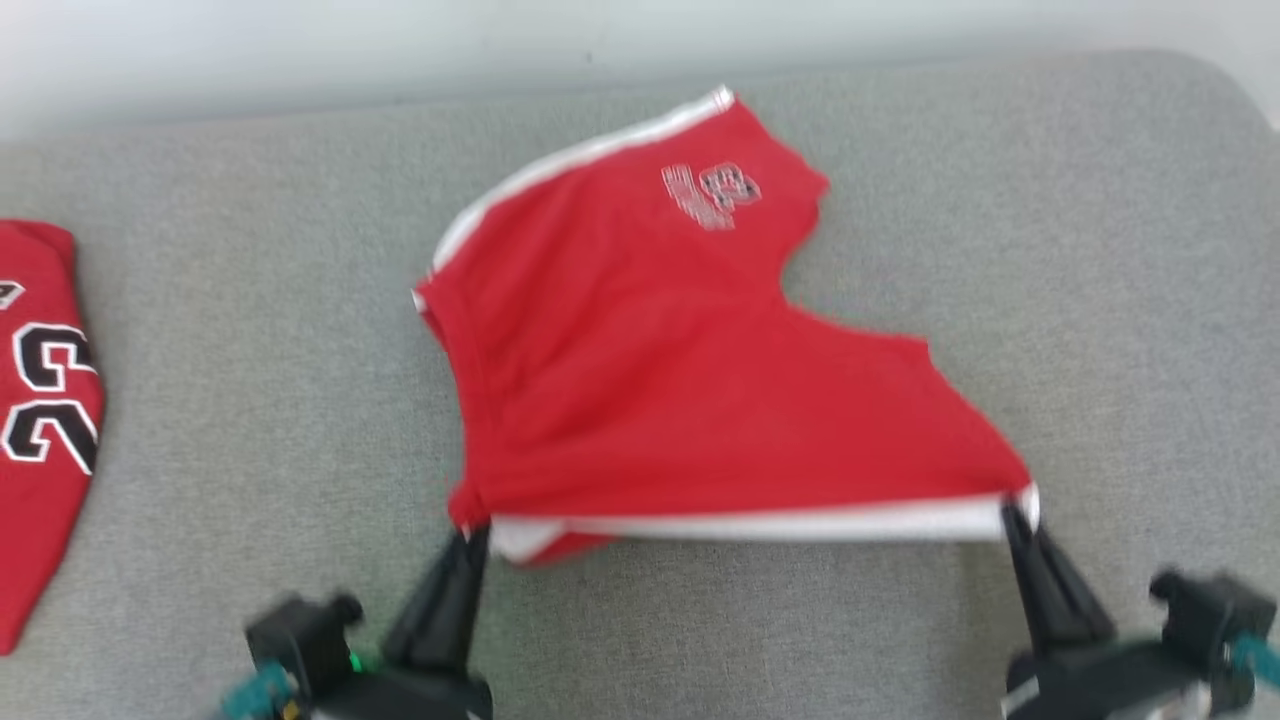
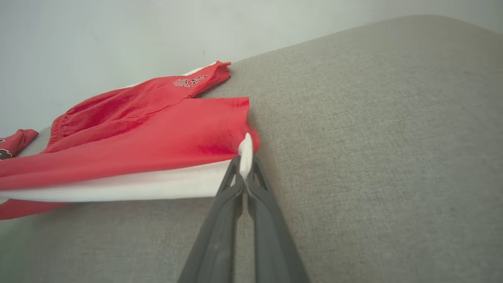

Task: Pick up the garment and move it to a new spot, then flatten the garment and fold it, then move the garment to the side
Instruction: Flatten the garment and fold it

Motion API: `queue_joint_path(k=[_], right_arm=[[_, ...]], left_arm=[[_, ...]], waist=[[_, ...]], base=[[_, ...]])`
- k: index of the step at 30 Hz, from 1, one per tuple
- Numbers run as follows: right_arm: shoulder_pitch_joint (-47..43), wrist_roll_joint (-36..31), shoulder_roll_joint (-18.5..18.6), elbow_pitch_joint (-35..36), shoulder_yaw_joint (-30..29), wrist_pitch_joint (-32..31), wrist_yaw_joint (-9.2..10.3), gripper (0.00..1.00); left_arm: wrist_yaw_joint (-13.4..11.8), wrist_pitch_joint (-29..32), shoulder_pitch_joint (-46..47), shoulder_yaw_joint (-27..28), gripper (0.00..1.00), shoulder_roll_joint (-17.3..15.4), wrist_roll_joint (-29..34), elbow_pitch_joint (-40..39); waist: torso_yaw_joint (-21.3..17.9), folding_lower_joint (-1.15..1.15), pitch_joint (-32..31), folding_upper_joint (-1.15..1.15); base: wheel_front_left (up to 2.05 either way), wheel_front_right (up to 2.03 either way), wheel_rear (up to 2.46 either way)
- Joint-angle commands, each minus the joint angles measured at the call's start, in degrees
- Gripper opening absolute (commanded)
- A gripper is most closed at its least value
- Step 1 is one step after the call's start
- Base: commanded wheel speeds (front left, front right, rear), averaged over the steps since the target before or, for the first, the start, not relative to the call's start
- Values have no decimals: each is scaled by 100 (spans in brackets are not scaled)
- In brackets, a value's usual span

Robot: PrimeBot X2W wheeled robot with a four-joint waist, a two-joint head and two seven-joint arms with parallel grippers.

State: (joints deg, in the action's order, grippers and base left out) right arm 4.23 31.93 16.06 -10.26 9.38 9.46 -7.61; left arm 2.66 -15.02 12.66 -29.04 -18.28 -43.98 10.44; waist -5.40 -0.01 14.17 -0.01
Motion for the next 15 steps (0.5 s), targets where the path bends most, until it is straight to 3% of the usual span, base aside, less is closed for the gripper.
queue_joint_path(k=[1,9,15], right_arm=[[-284,-79,-20,73,-143,-78,23,0],[-1385,-257,-272,634,-855,-442,31,0],[-1407,-338,-393,917,-1036,-642,32,0]], left_arm=[[16,-22,-258,126,0,36,122,63],[136,-28,-915,380,0,328,527,110],[252,-27,-897,400,0,508,751,99]], waist=[[26,1,-180,1],[124,1,-431,1],[197,1,-445,1]], base=[[0,0,0],[0,0,0],[0,0,0]])
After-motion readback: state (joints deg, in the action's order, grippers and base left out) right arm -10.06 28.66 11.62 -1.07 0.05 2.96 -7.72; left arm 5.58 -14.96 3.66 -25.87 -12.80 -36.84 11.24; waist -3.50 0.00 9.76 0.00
